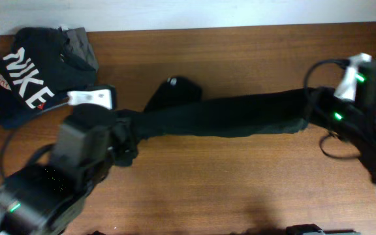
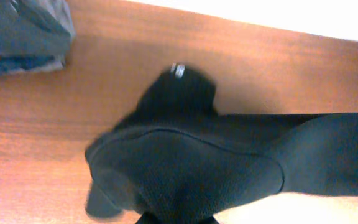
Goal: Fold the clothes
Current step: 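Lift the garment with both grippers and swing it toward the back, then lay the garment down at table center with both grippers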
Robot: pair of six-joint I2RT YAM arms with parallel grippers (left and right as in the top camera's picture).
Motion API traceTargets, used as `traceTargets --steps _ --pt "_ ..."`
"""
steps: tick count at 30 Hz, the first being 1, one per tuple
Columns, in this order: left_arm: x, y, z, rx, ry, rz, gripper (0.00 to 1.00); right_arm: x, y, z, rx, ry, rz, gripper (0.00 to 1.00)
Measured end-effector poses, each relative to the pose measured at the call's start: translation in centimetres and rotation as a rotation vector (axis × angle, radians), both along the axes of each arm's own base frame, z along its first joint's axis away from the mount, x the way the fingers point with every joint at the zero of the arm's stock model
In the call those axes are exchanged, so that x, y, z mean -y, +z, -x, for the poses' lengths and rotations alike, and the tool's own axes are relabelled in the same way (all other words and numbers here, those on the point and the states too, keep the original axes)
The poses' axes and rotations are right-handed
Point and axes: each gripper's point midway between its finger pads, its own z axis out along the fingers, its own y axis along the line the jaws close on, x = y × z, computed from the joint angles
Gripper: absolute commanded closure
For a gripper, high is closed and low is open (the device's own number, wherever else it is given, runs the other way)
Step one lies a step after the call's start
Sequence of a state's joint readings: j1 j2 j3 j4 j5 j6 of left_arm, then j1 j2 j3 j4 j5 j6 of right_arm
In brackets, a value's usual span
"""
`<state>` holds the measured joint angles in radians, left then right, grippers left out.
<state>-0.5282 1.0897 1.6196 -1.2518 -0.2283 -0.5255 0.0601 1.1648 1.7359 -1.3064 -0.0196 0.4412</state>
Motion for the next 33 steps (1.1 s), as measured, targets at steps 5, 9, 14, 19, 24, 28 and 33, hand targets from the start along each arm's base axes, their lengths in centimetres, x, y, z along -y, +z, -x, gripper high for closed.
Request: traceTargets --steps 5,9,14,19,24,28,33 --pt "-1.4 6.1 2.1 0.134 0.0 0.063 0.99 0.1 6.5 4.9 0.178 0.007 -0.016 0.96" --pt "-1.4 8.6 2.2 0.202 -0.001 0.1 0.99 0.0 9.3 6.4 0.267 0.019 -0.03 0.96" --pt "0.3 9.5 -3.0 0.266 0.027 0.042 0.99 -0.3 9.6 1.9 0.272 0.029 -0.021 0.96" --pt "3.6 7.6 -13.0 0.323 0.045 -0.086 0.99 -1.0 7.8 -9.2 0.271 0.041 -0.003 0.96" --pt "3.0 4.9 -24.8 0.443 0.114 -0.192 0.99 -2.3 1.6 -20.0 0.196 0.088 0.0 0.96" --pt "0.2 5.6 -26.7 0.461 0.153 -0.248 0.99 -2.8 3.1 -21.3 0.214 0.129 0.017 0.96" --pt "-2.3 9.4 -23.9 0.445 0.167 -0.29 0.9 -2.7 9.3 -16.7 0.3 0.159 0.042 0.96"
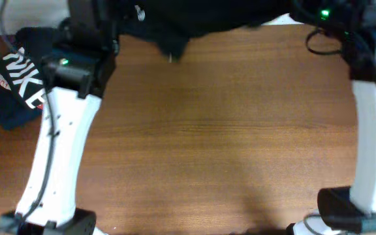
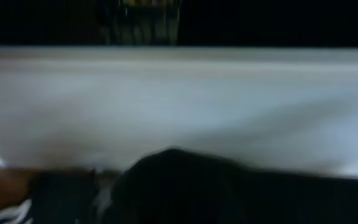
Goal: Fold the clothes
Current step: 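Lay the garment down at table center with both grippers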
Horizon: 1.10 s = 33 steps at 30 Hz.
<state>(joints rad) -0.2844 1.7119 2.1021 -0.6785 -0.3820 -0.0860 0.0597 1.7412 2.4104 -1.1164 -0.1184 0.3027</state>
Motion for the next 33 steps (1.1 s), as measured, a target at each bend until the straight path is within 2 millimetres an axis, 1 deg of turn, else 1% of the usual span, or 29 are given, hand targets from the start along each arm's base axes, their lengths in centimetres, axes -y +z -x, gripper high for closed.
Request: traceTargets --steps 2,3,4,6,7,9,10,11,12,13,14,16,18,20,21,22,23,24,25,27,28,29,30,33 --pt "-0.3 -0.5 1.8 -0.066 -0.015 -0.018 0.89 0.1 -0.1 1.8 -0.035 0.004 0.005 0.96" --pt "-0.3 -1.4 2.9 -0.124 -0.03 -0.023 0.88 0.1 -0.8 3.1 -0.081 0.008 0.011 0.96" --pt "-0.2 -2.4 3.8 -0.177 -0.047 -0.028 0.88 0.2 -1.9 4.2 -0.141 0.01 0.018 0.96" --pt "0.3 -4.9 5.1 -0.294 -0.085 -0.025 0.88 0.2 -4.2 5.0 -0.235 0.014 0.026 0.96" --pt "0.7 -7.1 5.8 -0.389 -0.109 -0.02 0.88 0.1 -7.3 5.6 -0.358 0.017 0.034 0.96" --pt "1.5 -10.2 6.4 -0.512 -0.141 0.0 0.88 -0.3 -11.4 5.7 -0.495 0.029 0.045 0.96" --pt "1.8 -12.1 6.9 -0.588 -0.155 0.008 0.88 -0.5 -13.4 5.7 -0.559 0.036 0.051 0.96" --pt "2.2 -13.7 7.2 -0.653 -0.169 0.018 0.88 -0.9 -16.0 5.7 -0.636 0.045 0.059 0.96" --pt "2.6 -15.6 7.7 -0.728 -0.183 0.027 0.89 -1.2 -17.9 5.9 -0.695 0.055 0.066 0.96" --pt "2.9 -17.2 8.1 -0.793 -0.193 0.034 0.89 -1.5 -19.8 6.2 -0.749 0.063 0.073 0.96" --pt "3.3 -19.3 8.8 -0.886 -0.204 0.044 0.89 -1.9 -22.2 6.9 -0.826 0.075 0.085 0.96" --pt "3.8 -22.7 10.4 -1.053 -0.216 0.061 0.89 -2.5 -25.6 8.3 -0.937 0.093 0.103 0.96" --pt "4.3 -25.1 11.6 -1.178 -0.225 0.081 0.89 -2.7 -28.0 9.9 -1.026 0.104 0.118 0.96" --pt "4.6 -26.8 12.4 -1.267 -0.229 0.096 0.88 -2.6 -29.3 10.8 -1.075 0.103 0.125 0.95" --pt "4.8 -27.3 12.7 -1.297 -0.232 0.101 0.85 -2.4 -29.7 11.0 -1.089 0.098 0.132 0.92" --pt "5.0 -27.7 12.8 -1.316 -0.235 0.106 0.76 -2.1 -30.1 11.3 -1.104 0.089 0.143 0.88" --pt "5.1 -28.0 12.9 -1.332 -0.239 0.108 0.53 -1.7 -30.4 11.5 -1.113 0.073 0.154 0.78" --pt "5.3 -28.2 13.0 -1.34 -0.239 0.114 0.43 -1.4 -30.5 11.5 -1.115 0.062 0.164 0.67" --pt "5.5 -28.3 13.2 -1.352 -0.243 0.114 0.31 -1.0 -30.5 11.4 -1.114 0.057 0.178 0.52" --pt "5.8 -28.6 13.6 -1.372 -0.249 0.11 0.24 -0.2 -30.5 11.3 -1.112 0.029 0.189 0.45" --pt "6.1 -28.7 13.7 -1.378 -0.256 0.106 0.23 0.2 -30.5 11.3 -1.113 0.014 0.195 0.34" --pt "6.3 -28.8 13.8 -1.381 -0.26 0.103 0.22 0.4 -30.5 11.3 -1.115 0.006 0.196 0.24" --pt "6.5 -28.9 14.0 -1.387 -0.263 0.098 0.22 0.9 -30.5 11.4 -1.12 -0.004 0.211 0.22" --pt "6.8 -29.8 14.9 -1.426 -0.268 0.08 0.22 1.8 -30.5 11.9 -1.143 -0.031 0.231 0.21"
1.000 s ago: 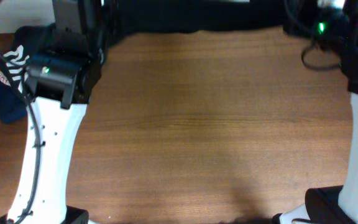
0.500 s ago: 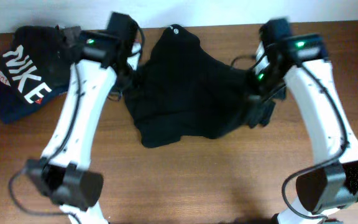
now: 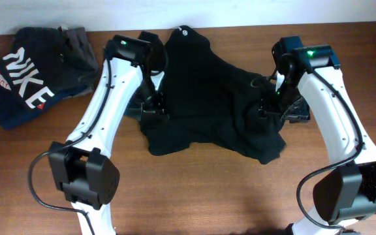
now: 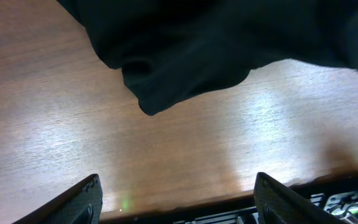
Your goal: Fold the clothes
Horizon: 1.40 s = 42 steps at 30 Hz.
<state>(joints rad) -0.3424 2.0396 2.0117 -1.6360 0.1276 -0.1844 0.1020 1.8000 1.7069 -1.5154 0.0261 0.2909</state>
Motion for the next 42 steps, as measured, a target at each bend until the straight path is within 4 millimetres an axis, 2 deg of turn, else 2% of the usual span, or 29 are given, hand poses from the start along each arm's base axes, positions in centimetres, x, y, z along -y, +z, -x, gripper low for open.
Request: traceTargets --steps 2,4,9,13,18,24,27,31,32,33,34,37,41,42 --pt "-0.1 -1.0 0.7 -0.033 -0.005 -0.012 0.22 0.3 0.0 0.3 -0.011 -0.005 0.007 0.2" --pt "-0.3 -2.8 1.4 -0.072 -0.001 -0.026 0.22 0.5 0.1 0.8 -0.032 -0.008 0.015 0.2" --pt "-1.0 -8.5 3.8 -0.176 0.02 -0.056 0.22 0.6 0.0 1.0 -0.039 -0.007 0.019 0.19" --pt "-0.8 -11.8 4.5 -0.183 0.028 -0.031 0.22 0.6 0.0 0.6 -0.025 -0.007 0.02 0.19" --pt "-0.7 -12.9 4.4 -0.167 0.028 -0.021 0.22 0.6 0.0 0.6 -0.025 -0.007 0.022 0.19" --pt "-0.6 -13.4 3.2 -0.113 0.025 -0.019 0.24 0.6 0.0 0.4 -0.016 -0.008 0.021 0.19" --pt "-0.7 -13.8 3.3 -0.112 0.026 -0.024 0.34 0.6 0.0 0.4 -0.014 -0.008 0.021 0.18" --pt "-0.9 -13.9 3.6 -0.121 0.034 -0.032 0.73 0.6 0.0 0.0 0.0 -0.008 0.019 0.18" --pt "-0.9 -13.9 3.6 -0.121 0.037 -0.035 0.87 0.6 0.0 -0.2 0.007 -0.008 0.019 0.17" --pt "-0.9 -13.9 3.6 -0.121 0.039 -0.035 0.96 0.6 0.0 -0.4 0.018 -0.007 0.023 0.18" --pt "-0.9 -13.9 3.6 -0.121 0.037 -0.036 0.99 0.7 0.0 -0.8 0.032 -0.007 0.028 0.2" --pt "-1.0 -13.9 3.8 -0.128 0.038 -0.038 0.99 1.1 0.0 -2.2 0.092 -0.017 0.045 0.41" --pt "-1.1 -13.8 4.2 -0.147 0.038 -0.046 0.99 2.8 0.3 -5.1 0.208 -0.042 0.057 0.8" --pt "-1.2 -13.8 4.4 -0.152 0.038 -0.048 0.99 3.1 0.4 -5.5 0.224 -0.056 0.057 0.86"
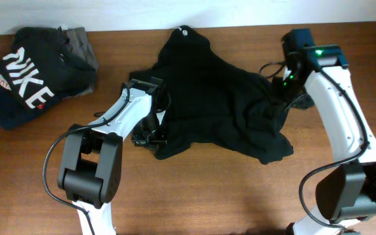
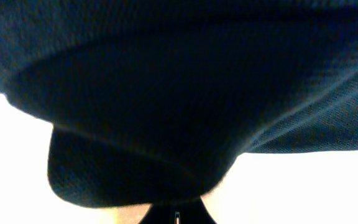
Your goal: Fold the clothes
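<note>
A black garment (image 1: 220, 98) lies crumpled and partly spread across the middle of the table, its neck label (image 1: 181, 30) at the far edge. My left gripper (image 1: 151, 136) sits at the garment's near left edge. The left wrist view is filled with black fabric (image 2: 179, 93), and the left gripper (image 2: 176, 214) is pinched shut on it at the bottom of the frame. My right gripper (image 1: 284, 96) is at the garment's right edge. Its jaws are hidden from above.
A pile of folded clothes (image 1: 31, 72) with a dark shirt lettered in white on top sits at the far left corner. Brown wooden table (image 1: 207, 196) runs in front of the garment. Both white arms reach in from the near edge.
My left gripper was open above the garment's left side. It is now lower, at the near left edge, shut on the fabric. The right arm has shifted slightly right and farther back.
The garment was first stretched as a long band between both grippers. Then both arms were at the far edge with the garment lifted. Then it lay spread on the table with my left gripper open. Now the left gripper grips its near left edge.
</note>
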Robot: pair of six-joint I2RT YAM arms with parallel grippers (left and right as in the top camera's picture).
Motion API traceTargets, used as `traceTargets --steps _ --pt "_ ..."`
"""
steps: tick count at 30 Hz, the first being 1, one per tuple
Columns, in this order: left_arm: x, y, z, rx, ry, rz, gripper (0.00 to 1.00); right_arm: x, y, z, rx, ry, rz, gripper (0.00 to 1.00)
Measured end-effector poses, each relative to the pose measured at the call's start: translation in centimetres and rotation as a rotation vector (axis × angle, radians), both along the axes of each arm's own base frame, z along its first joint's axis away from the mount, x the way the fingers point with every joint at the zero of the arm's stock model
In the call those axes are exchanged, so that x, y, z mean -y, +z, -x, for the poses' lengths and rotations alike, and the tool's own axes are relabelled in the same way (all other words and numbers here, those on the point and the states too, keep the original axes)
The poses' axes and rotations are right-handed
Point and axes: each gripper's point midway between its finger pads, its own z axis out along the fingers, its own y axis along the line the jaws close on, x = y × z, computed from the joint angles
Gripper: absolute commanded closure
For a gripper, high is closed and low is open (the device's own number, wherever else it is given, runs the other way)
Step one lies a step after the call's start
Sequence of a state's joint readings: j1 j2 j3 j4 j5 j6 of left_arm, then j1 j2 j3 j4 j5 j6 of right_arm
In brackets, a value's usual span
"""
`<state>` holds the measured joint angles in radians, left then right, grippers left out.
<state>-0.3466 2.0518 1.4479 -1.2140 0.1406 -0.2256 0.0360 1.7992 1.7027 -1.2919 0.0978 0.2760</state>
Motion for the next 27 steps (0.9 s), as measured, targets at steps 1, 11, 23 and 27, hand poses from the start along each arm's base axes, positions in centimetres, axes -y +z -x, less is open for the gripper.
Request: traceTargets --steps 1,11,23,27 --pt "-0.1 0.0 0.2 -0.008 0.002 -0.006 0.99 0.5 0.1 -0.5 0.021 -0.011 -0.001 0.91" --pt "-3.1 0.6 1.3 -0.075 0.08 -0.105 0.99 1.0 -8.5 -5.3 -0.033 0.037 -0.142 0.96" --pt "-6.9 1.3 2.3 -0.16 0.189 -0.14 0.99 0.3 -13.4 -8.5 0.0 0.064 -0.186 0.96" --pt "-7.8 1.6 2.9 -0.186 0.188 -0.174 0.99 0.2 -15.2 -9.0 -0.008 0.064 -0.192 0.96"
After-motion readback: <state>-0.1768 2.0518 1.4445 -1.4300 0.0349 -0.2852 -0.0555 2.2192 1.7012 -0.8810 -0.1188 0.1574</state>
